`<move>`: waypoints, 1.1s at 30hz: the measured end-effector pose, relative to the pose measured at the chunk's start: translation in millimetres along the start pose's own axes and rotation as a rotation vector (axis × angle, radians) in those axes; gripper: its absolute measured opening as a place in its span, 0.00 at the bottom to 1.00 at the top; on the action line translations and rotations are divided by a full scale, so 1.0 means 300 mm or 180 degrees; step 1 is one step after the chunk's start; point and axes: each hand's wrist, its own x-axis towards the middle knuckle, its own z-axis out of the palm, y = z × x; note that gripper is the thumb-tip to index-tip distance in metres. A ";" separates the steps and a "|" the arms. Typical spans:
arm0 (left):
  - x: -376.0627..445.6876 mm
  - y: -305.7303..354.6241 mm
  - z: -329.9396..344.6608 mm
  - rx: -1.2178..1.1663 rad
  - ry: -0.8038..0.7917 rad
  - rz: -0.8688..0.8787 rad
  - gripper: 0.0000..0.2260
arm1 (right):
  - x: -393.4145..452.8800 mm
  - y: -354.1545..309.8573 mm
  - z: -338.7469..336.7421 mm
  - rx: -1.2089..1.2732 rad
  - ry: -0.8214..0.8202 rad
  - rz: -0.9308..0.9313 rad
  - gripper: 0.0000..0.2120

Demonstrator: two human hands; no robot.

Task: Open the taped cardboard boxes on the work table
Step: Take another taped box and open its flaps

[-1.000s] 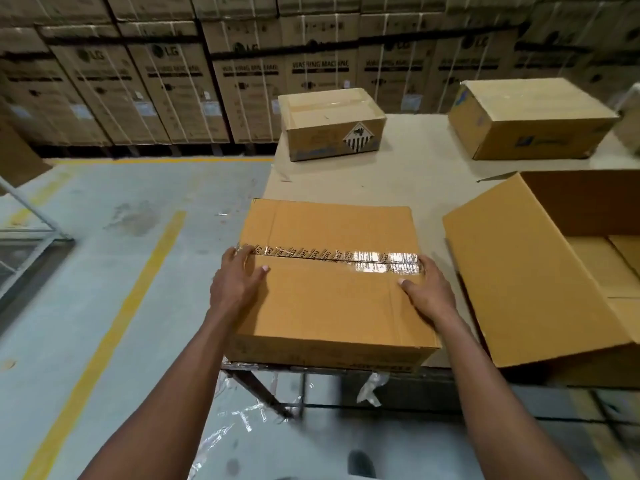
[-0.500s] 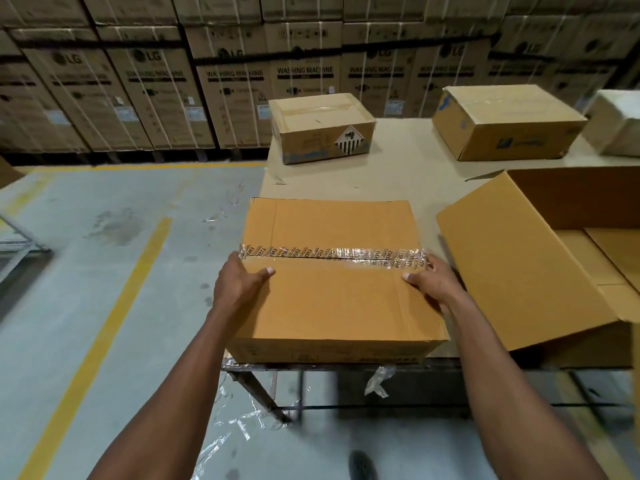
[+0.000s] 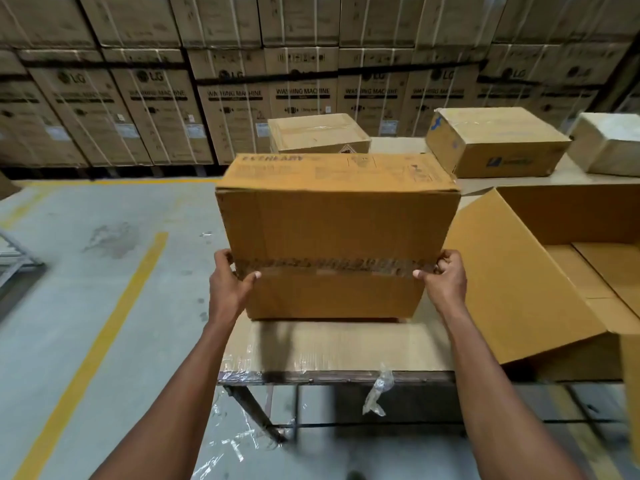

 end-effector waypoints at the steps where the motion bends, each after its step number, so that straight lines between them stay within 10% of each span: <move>1: -0.014 -0.005 0.000 0.0043 -0.0038 -0.0030 0.29 | -0.005 0.009 0.001 -0.0084 -0.0008 0.0048 0.32; 8: -0.020 0.038 -0.027 -0.0355 -0.0450 -0.0188 0.40 | -0.034 -0.012 -0.023 0.0474 -0.0724 -0.0196 0.45; 13: 0.013 0.162 -0.052 -0.0523 -0.0132 -0.0255 0.29 | -0.053 -0.115 -0.038 0.1085 -0.0078 -0.0101 0.50; 17: 0.033 0.238 -0.077 -0.0461 -0.0164 -0.0514 0.40 | -0.027 -0.210 -0.059 0.1200 0.0115 -0.0130 0.38; 22: 0.052 0.263 -0.125 -0.0410 -0.0300 -0.0701 0.31 | -0.003 -0.265 -0.101 0.1115 0.0229 0.0380 0.44; 25: 0.055 0.273 -0.131 -0.0688 -0.0416 -0.0831 0.43 | -0.017 -0.280 -0.112 0.0977 0.0179 0.0325 0.29; 33: 0.032 0.222 -0.139 -0.1566 -0.0395 -0.0465 0.31 | -0.052 -0.246 -0.159 0.1163 -0.0068 -0.0253 0.21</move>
